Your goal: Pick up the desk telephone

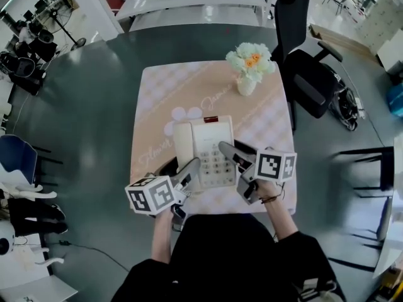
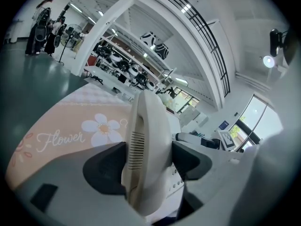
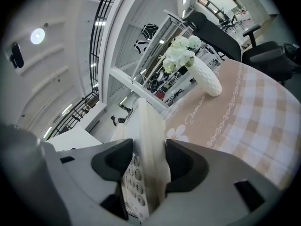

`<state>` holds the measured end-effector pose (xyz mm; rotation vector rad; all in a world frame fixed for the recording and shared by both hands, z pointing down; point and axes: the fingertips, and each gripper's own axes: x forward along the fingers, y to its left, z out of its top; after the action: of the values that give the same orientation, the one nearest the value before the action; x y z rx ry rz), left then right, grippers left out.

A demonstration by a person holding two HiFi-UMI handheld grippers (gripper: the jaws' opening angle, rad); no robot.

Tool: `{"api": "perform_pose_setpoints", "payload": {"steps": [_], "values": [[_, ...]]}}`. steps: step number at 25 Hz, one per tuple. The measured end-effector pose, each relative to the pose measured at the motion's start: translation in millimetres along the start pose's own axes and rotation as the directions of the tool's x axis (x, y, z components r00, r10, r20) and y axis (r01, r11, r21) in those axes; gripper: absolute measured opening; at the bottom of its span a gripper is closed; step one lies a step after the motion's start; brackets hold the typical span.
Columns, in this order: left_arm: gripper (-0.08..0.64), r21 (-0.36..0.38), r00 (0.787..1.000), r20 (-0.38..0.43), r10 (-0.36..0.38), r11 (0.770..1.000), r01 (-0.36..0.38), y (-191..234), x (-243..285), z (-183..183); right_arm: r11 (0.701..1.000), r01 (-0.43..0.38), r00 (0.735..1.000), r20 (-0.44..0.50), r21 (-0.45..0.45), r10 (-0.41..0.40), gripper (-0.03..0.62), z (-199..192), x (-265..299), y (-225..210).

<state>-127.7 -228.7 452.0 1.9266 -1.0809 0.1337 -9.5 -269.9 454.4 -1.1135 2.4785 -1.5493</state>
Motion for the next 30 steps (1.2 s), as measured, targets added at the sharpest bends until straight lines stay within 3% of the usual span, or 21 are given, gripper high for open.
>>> {"api": "perform_pose_setpoints", "payload": {"steps": [26, 30], "values": [[0.301, 0.116, 0.991, 0.129, -0.019, 0.993, 0.004, -53, -31, 36, 0.993, -0.077, 0.991, 0.099, -0.092, 0.086, 0.21, 35, -33, 51], [0.301, 0.126, 0.989, 0.145, -0.023, 0.992, 0.004, -57, -36, 39, 0.98, -0.156, 0.979, 0.111, -0.128, 0.17, 0.21, 40, -32, 68]]}}
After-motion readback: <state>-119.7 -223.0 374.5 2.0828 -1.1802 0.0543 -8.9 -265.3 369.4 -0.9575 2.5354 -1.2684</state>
